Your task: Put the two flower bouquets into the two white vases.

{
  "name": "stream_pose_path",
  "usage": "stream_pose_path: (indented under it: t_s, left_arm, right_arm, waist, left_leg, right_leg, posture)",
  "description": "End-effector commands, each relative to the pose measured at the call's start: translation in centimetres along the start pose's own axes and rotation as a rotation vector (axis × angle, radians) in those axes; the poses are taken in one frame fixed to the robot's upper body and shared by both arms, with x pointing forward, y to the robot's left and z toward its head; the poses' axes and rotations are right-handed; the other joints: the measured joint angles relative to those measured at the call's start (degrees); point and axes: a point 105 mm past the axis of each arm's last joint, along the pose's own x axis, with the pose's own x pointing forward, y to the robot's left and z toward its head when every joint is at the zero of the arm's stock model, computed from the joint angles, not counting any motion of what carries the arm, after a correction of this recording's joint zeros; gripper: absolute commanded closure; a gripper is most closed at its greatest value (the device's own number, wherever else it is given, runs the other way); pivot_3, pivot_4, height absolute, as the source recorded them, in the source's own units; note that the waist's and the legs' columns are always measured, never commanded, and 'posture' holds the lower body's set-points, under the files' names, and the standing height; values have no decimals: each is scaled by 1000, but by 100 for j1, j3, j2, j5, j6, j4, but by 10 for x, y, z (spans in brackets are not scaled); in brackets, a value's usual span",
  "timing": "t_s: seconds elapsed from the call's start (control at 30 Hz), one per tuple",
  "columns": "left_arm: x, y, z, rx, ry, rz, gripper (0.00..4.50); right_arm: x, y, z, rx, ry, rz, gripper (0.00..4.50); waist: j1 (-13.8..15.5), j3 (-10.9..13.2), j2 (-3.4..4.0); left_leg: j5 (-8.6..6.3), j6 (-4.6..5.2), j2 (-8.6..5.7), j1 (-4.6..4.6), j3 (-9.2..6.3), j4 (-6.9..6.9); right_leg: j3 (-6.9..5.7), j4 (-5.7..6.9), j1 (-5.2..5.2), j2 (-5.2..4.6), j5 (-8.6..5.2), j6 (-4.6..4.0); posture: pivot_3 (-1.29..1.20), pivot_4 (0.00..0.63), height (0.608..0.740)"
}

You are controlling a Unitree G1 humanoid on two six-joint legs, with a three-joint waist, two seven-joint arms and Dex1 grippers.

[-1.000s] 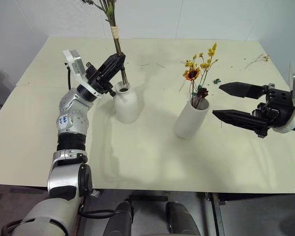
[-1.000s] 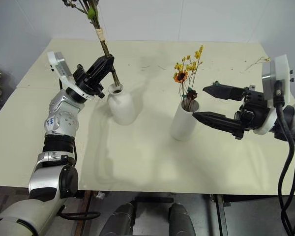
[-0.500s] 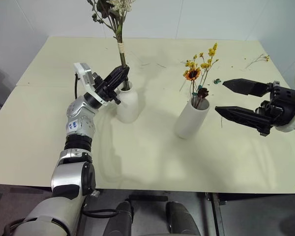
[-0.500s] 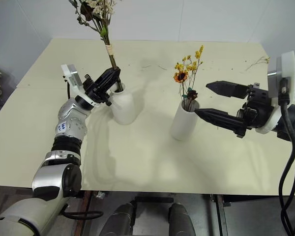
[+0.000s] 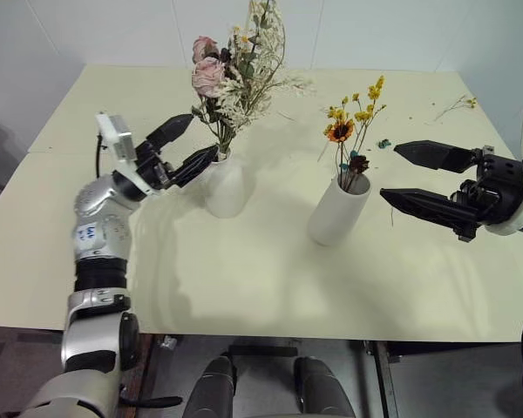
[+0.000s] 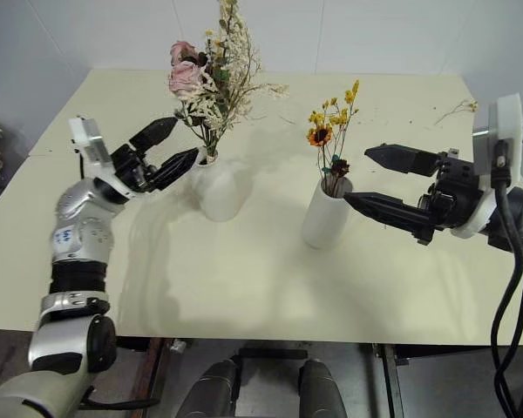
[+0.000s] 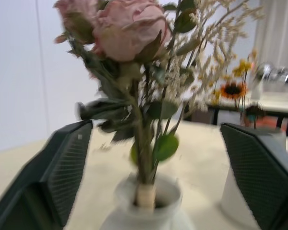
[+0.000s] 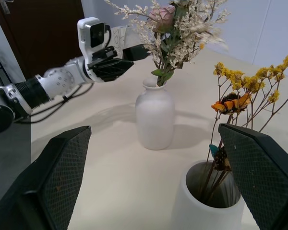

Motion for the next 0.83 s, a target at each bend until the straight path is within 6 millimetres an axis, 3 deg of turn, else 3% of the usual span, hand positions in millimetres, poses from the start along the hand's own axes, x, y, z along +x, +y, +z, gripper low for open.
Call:
stream_pose_path:
  t_s: [0.03,0.17,0.37,0.53,0.7,0.83]
  left_arm:
    - [-22,0,17,96,130,-74,47]
    - [-39,4,47,127,165,-101,47]
    - [-46,-17,66,170,252,-209,47]
    - [-51,-37,68,90,307,-294,47]
    - [-64,-35,58,98,347,-261,47]
    - [-67,-32,61,118,354,-235,47]
  right_arm:
    - [1,-1,7,-38,-21,23,0]
    - [-1,-3,6,-21,-1,50,0]
    - [-12,-7,-9,-19,120,82,0]
    - [-16,-11,-25,-13,186,78,0]
    - [-23,-23,-39,-72,208,18,0]
    - [-31,-36,-35,-107,214,-24,0]
  waist:
    - [-19,0,0]
    - [-34,0,0]
    - [2,0,1]
    - [-24,0,1]
    - [-82,1,2]
    - [-120,1,2]
  left_leg:
    - [0,0,0,0,0,-1]
    - [0,0,5,0,1,-9]
    - [0,0,6,0,2,-34]
    - [0,0,9,0,5,-47]
    - [0,0,11,7,14,-50]
    - [0,0,10,6,15,-50]
  right_leg:
    - [0,-1,-1,1,0,-1]
    - [0,-5,-2,4,0,-4]
    - [-1,-32,-1,-1,0,-4]
    - [-1,-39,-6,1,-1,-6]
    - [2,-38,-4,1,-3,-8]
    - [4,-38,-4,0,-3,-8]
  posture:
    - [0,150,740]
    - [0,150,740]
    - [0,150,740]
    - [0,150,740]
    - [0,150,740]
    - [0,150,740]
